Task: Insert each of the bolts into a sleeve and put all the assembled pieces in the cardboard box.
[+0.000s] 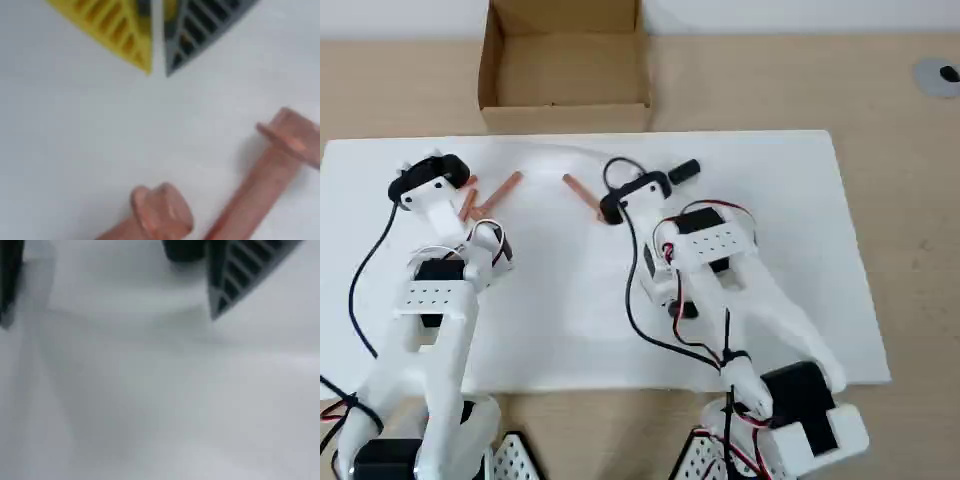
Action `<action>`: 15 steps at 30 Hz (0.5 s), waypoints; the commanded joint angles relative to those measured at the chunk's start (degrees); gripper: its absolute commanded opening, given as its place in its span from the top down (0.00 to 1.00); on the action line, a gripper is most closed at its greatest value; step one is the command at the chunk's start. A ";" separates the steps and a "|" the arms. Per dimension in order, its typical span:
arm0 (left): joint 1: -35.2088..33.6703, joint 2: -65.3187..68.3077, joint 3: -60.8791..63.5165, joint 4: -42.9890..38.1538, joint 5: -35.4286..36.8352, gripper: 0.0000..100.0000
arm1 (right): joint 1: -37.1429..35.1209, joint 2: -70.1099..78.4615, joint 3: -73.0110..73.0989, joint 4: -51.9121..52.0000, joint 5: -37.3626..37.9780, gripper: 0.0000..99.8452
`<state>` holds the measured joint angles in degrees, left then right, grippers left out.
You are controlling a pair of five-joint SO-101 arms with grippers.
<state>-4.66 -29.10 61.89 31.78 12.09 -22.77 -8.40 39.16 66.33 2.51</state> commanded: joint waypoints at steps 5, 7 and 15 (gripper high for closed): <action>0.88 0.13 -1.76 -1.58 -0.35 0.97 | 0.75 -0.13 -13.85 8.44 3.96 0.70; 0.88 0.13 -1.76 -1.58 -0.35 0.97 | 0.84 -0.13 -17.45 11.43 5.10 0.70; 0.88 0.22 -1.76 -1.58 -0.35 0.97 | 0.57 -0.84 -33.27 32.26 3.78 0.70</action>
<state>-4.66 -28.92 61.89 31.25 12.09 -22.77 -8.40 12.26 92.09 7.69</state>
